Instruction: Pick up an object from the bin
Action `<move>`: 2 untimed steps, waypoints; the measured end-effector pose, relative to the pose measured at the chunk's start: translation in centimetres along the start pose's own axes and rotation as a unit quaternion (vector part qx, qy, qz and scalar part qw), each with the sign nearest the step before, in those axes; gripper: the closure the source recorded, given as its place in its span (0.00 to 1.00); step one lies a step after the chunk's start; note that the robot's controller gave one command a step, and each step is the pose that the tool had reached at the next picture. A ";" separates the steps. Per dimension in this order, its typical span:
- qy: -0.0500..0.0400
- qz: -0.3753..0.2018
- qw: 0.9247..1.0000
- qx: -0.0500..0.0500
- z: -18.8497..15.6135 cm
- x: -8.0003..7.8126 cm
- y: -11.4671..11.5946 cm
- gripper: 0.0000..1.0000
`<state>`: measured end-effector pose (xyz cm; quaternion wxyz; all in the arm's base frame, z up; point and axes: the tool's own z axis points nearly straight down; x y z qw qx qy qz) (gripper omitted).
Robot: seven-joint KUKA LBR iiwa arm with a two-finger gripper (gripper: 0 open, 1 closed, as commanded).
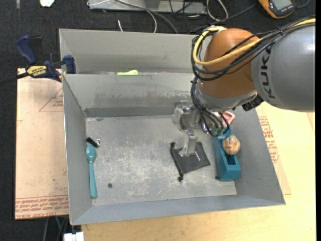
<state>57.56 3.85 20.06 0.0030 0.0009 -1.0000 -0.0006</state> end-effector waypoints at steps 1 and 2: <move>-0.004 0.000 1.000 0.000 -0.4 -0.2 0.0 0.00; -0.005 -0.048 0.999 0.000 5.1 1.2 -3.5 0.00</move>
Offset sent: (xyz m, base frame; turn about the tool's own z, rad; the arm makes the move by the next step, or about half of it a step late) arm -0.0264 -0.0680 -0.1023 -0.1836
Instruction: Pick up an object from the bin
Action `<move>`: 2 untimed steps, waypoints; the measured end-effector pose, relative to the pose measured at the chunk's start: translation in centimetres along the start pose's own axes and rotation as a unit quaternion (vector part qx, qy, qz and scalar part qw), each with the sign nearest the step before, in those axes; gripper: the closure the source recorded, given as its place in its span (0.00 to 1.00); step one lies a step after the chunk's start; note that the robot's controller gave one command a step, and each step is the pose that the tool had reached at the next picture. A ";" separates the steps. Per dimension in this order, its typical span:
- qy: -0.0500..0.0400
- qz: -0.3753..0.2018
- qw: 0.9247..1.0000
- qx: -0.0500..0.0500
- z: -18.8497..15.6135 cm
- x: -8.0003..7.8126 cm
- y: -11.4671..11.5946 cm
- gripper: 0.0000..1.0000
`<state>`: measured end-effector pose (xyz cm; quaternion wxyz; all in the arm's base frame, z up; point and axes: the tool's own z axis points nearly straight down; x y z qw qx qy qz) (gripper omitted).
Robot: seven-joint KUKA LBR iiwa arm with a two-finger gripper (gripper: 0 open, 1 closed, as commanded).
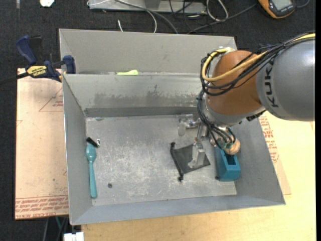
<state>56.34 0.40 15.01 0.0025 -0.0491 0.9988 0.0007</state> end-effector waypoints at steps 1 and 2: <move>-0.002 -0.049 0.999 -0.001 4.7 2.1 -1.7 0.00; -0.003 -0.124 0.992 0.000 7.0 1.4 -3.9 0.00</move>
Offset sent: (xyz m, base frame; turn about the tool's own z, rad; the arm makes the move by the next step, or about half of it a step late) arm -0.0082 -0.0494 -0.0801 -0.2718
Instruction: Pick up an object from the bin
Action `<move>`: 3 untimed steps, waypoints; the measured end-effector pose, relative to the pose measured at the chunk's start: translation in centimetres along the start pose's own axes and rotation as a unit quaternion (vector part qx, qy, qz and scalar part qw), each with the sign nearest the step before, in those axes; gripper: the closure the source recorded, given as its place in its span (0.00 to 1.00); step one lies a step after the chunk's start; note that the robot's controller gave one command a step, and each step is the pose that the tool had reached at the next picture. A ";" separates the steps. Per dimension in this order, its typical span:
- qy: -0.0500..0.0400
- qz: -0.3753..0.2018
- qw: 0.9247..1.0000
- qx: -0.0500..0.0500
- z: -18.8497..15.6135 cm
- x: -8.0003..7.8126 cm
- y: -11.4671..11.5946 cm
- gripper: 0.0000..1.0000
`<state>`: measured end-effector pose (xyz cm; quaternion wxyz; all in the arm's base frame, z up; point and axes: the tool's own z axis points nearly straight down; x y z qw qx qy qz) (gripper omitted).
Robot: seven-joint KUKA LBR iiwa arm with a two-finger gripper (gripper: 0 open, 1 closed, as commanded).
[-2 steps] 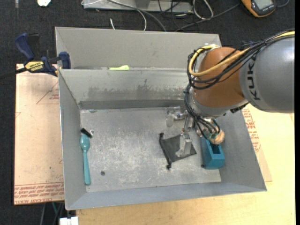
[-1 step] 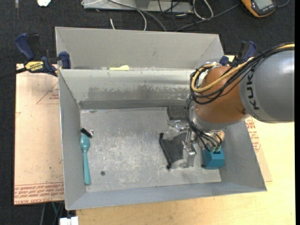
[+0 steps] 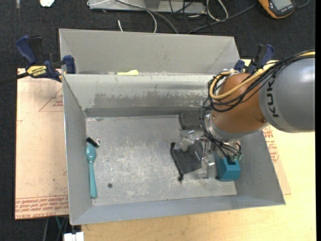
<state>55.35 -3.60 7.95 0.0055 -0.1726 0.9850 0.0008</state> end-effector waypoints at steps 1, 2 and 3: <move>-0.002 -0.074 0.997 -0.001 -1.6 -1.0 2.1 1.00; -0.002 -0.074 0.997 -0.001 -1.6 -1.0 2.1 1.00; -0.002 0.005 1.000 -0.001 -1.3 -0.8 2.2 1.00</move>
Offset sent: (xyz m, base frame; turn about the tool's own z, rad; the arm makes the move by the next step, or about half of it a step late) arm 0.0000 0.0000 0.0000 0.0000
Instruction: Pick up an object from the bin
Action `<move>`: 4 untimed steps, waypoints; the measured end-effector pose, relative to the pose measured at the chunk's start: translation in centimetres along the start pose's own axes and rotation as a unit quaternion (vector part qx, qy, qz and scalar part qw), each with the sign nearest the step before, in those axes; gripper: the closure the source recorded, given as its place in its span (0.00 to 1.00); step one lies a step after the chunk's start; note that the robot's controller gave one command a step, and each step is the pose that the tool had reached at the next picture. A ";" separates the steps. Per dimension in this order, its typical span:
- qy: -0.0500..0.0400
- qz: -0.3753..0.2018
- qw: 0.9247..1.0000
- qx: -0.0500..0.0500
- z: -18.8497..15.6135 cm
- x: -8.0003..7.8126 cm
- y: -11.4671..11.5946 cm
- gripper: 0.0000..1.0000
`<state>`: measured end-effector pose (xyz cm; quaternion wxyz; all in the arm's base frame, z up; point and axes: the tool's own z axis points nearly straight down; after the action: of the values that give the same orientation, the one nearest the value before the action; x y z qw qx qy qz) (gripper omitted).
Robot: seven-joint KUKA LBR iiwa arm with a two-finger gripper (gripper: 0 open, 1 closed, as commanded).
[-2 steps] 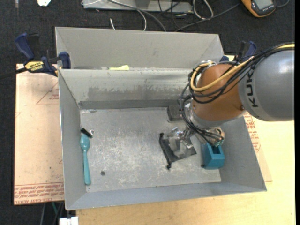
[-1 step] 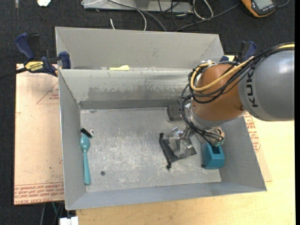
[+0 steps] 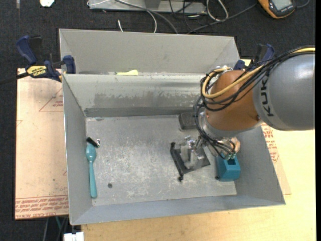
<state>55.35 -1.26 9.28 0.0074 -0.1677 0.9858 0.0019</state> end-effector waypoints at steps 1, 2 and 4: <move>-0.001 -0.093 0.996 0.000 0.7 -0.6 0.7 0.00; -0.001 -0.092 0.996 -0.001 0.7 -0.6 0.7 1.00; -0.001 -0.001 1.000 -0.001 0.3 -0.6 0.9 1.00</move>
Offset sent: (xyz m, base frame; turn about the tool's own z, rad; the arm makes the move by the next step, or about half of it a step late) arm 0.0000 0.0000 0.0000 0.0000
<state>55.64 -0.22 8.97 0.0080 -0.1687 0.9856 0.0029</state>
